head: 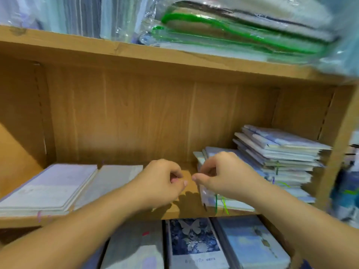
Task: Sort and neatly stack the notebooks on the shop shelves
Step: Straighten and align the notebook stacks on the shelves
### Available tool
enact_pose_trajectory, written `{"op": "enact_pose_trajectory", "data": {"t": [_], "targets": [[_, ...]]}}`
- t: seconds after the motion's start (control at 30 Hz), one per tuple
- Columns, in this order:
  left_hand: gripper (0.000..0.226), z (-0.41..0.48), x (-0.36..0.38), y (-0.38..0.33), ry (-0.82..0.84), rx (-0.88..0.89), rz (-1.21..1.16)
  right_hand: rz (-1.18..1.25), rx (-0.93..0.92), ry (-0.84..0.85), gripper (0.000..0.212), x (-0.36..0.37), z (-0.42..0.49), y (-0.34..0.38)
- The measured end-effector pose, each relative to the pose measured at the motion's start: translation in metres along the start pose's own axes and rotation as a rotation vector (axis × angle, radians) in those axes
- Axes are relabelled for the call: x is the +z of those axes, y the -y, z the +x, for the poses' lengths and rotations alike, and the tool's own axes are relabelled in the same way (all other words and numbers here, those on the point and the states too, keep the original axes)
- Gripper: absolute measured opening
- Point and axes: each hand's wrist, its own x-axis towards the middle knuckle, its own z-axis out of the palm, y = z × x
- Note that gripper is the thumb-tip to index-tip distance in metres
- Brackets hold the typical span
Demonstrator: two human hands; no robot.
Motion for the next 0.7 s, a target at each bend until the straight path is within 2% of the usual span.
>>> {"op": "enact_pose_trajectory", "data": {"t": [0.1,0.2,0.27,0.43,0.57,0.63,0.7], "targets": [[0.023,0.040,0.034,-0.031,0.031,-0.074,-0.181,-0.101,0.074,-0.101,0.036,-0.017,-0.018,-0.050],[0.030,0.067,0.058,-0.050,0.071,-0.235,-0.501,-0.136,0.128,-0.087,0.026,-0.015,-0.029,-0.083],[0.028,0.076,0.068,-0.056,0.057,-0.323,-0.592,-0.151,0.116,-0.101,0.023,-0.008,-0.034,-0.096],[0.033,0.089,0.073,-0.062,0.115,-0.480,-0.727,-0.176,0.063,-0.093,0.031,-0.004,-0.033,-0.107],[0.011,0.094,0.067,-0.068,0.065,-0.548,-0.854,-0.062,0.117,-0.141,0.030,-0.004,-0.033,-0.106],[0.013,0.095,0.055,-0.064,0.063,-0.578,-1.011,-0.053,0.173,-0.227,0.042,-0.003,-0.038,-0.102],[0.012,0.088,0.039,-0.056,0.050,-0.556,-1.112,-0.044,0.235,-0.269,0.070,-0.004,-0.042,-0.094]]}}
